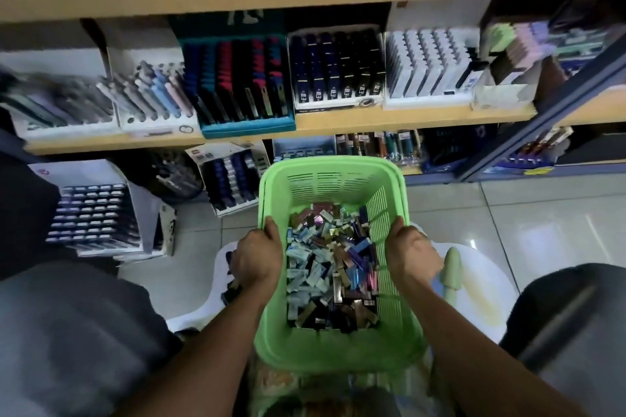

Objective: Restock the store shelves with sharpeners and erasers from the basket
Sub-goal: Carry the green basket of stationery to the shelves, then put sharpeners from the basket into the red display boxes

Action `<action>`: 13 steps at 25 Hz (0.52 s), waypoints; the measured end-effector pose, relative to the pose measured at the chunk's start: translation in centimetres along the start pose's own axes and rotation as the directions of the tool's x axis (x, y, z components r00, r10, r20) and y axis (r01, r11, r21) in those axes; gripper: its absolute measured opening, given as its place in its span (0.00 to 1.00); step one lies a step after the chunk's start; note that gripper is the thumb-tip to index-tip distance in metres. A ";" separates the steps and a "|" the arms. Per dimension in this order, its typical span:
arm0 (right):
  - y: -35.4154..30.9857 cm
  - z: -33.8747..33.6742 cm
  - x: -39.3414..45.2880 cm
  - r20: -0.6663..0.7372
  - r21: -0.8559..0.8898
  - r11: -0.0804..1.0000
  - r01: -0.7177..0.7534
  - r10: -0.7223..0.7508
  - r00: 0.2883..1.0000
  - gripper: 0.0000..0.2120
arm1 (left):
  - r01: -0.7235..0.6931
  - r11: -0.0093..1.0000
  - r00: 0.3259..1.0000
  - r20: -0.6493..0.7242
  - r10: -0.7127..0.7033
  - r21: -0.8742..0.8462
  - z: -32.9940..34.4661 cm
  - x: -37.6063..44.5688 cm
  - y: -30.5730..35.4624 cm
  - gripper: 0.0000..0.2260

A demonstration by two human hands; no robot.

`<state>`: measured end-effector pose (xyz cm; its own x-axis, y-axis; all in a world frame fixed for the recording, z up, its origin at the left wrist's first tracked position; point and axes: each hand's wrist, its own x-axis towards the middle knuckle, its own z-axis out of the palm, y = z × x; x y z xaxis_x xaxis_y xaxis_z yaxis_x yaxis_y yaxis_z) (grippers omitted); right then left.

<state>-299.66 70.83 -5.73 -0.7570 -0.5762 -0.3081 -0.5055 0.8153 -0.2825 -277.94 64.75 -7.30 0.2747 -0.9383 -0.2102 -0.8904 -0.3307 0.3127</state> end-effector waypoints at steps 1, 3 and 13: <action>0.1 0.9 0.3 -0.003 -0.013 1.000 0.015 -0.015 1.000 0.30 | -0.010 1.000 1.000 -0.017 0.010 -0.010 0.7 0.0 -0.3 0.31; 0.1 2.6 1.0 -0.020 -0.019 0.999 0.035 -0.035 0.999 0.33 | -0.024 0.999 0.999 -0.049 0.022 -0.028 1.9 0.4 -0.8 0.31; 0.2 3.4 1.1 0.017 -0.136 0.985 0.107 -0.106 0.994 0.27 | 0.019 0.999 0.997 0.080 -0.016 -0.038 1.3 0.3 -0.8 0.25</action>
<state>-299.18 70.21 -9.25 -0.6919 -0.6603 -0.2920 -0.6354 0.7489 -0.1882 -277.62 64.85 -8.85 0.2590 -0.9217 -0.2889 -0.8704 -0.3524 0.3438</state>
